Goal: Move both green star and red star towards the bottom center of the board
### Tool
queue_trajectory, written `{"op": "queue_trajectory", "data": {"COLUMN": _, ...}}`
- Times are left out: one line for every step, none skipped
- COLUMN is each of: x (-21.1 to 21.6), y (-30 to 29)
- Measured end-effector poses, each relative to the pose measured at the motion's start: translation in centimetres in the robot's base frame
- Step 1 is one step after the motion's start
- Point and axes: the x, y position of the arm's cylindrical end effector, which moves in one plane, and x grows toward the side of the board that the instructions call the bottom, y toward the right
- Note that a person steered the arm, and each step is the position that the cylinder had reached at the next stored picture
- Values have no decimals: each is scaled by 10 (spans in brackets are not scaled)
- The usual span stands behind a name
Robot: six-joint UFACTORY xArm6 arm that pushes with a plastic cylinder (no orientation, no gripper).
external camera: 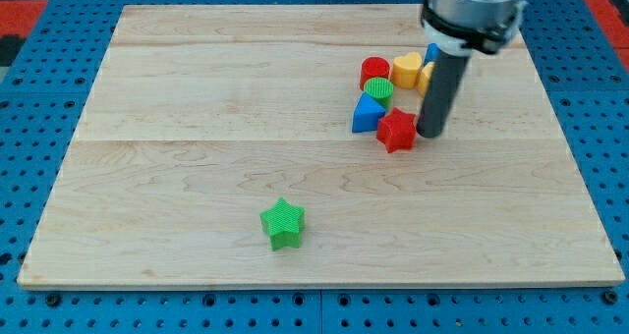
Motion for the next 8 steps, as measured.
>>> {"op": "queue_trajectory", "data": {"x": 3, "y": -71}}
{"op": "queue_trajectory", "data": {"x": 21, "y": -141}}
{"op": "queue_trajectory", "data": {"x": 12, "y": -183}}
{"op": "queue_trajectory", "data": {"x": 5, "y": -216}}
{"op": "queue_trajectory", "data": {"x": 85, "y": -201}}
{"op": "queue_trajectory", "data": {"x": 71, "y": -216}}
{"op": "queue_trajectory", "data": {"x": 25, "y": -211}}
{"op": "queue_trajectory", "data": {"x": 22, "y": -208}}
